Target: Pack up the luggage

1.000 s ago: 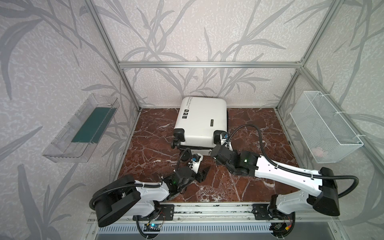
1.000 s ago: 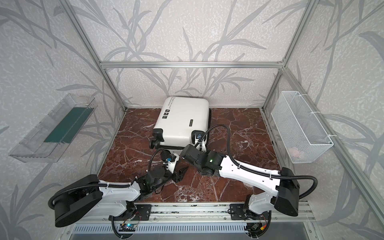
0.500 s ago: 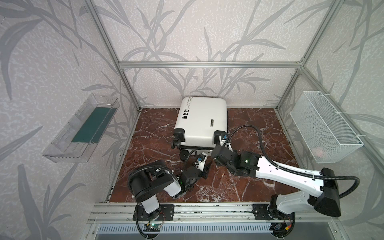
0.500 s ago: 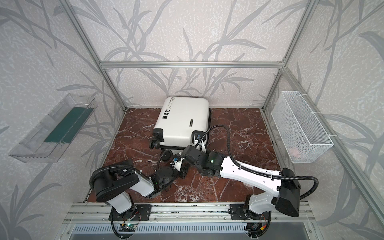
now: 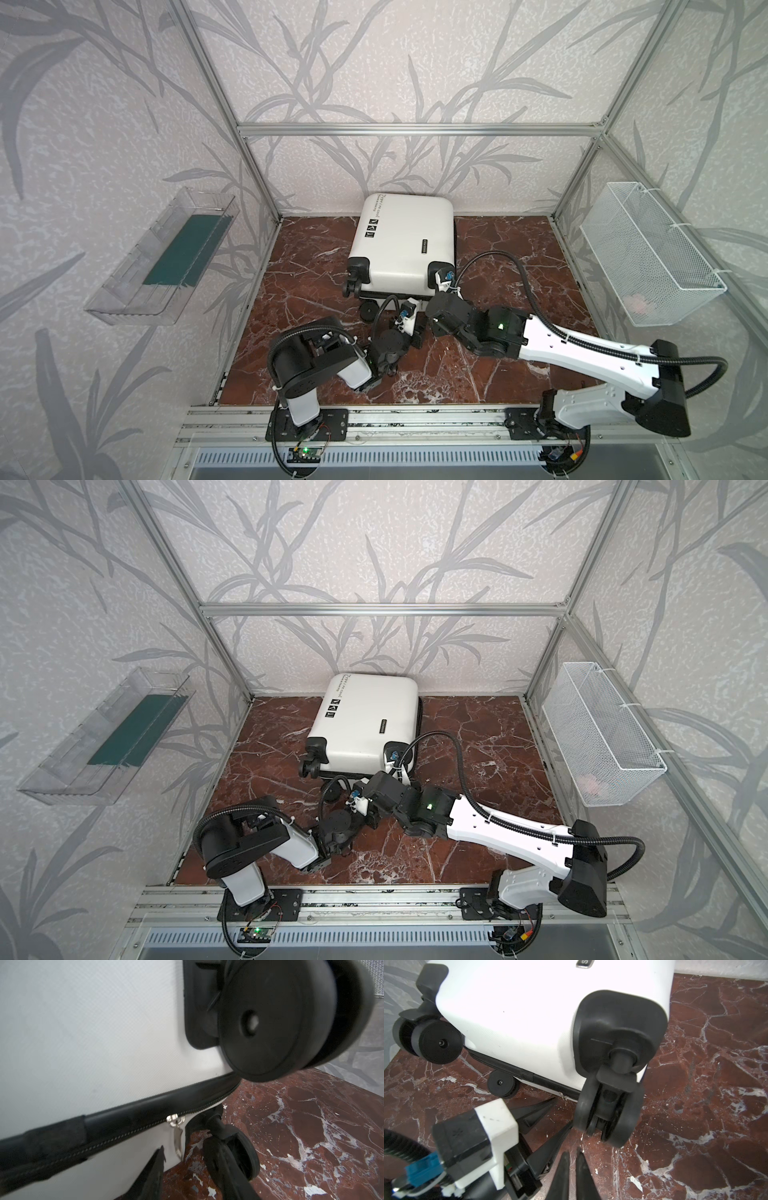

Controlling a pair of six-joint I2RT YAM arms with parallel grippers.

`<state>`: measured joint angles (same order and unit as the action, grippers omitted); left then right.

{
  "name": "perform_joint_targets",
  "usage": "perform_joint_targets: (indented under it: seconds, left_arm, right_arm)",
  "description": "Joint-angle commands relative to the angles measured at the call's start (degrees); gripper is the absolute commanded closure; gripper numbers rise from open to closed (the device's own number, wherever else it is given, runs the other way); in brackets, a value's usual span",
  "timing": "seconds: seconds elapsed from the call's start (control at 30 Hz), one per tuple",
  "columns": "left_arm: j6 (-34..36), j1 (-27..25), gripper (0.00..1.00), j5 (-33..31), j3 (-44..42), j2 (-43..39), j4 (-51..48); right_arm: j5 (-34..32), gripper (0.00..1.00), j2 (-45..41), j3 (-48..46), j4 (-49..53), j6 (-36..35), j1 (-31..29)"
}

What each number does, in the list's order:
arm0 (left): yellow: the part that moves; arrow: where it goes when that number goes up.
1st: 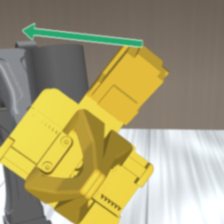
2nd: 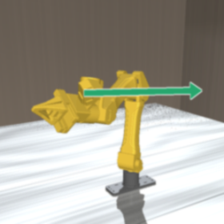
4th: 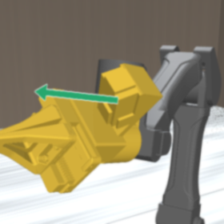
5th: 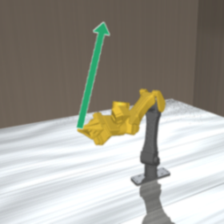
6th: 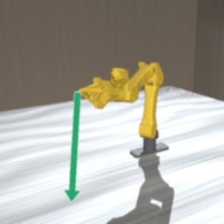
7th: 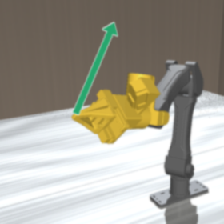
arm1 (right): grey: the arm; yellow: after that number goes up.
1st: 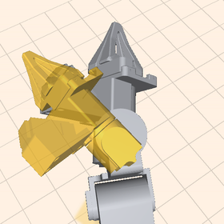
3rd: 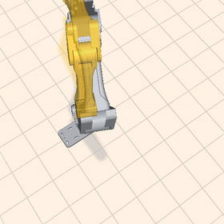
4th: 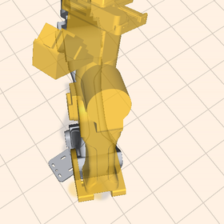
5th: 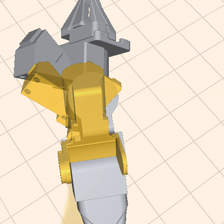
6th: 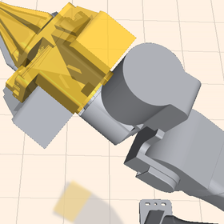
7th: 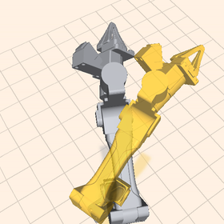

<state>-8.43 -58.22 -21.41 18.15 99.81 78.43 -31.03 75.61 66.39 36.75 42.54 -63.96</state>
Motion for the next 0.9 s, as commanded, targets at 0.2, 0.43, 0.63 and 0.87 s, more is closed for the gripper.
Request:
perform_joint_targets:
  seconds: [0.2,0.43,0.63,0.87]
  left_arm:
    - [-2.9,-1.1,0.40,-0.3,-5.3,-24.0,-16.9]
    - [-1.6,-1.1,0.29,1.4,-2.2,-41.0,-41.9]
    - [-0.5,-1.2,0.26,2.2,-3.3,-47.1,-44.8]
    - [0.7,-1.2,0.24,2.3,-0.4,-49.1,-52.0]
  right_arm:
    - [5.7,0.45,-16.2,-6.5,2.4,-1.9,9.6]
    - [11.5,0.24,-26.4,-15.6,-1.4,-4.8,13.9]
    - [17.3,0.21,-29.1,-22.5,-7.7,-5.6,14.0]
    - [21.7,0.21,-28.4,-29.1,-17.7,-5.6,14.0]
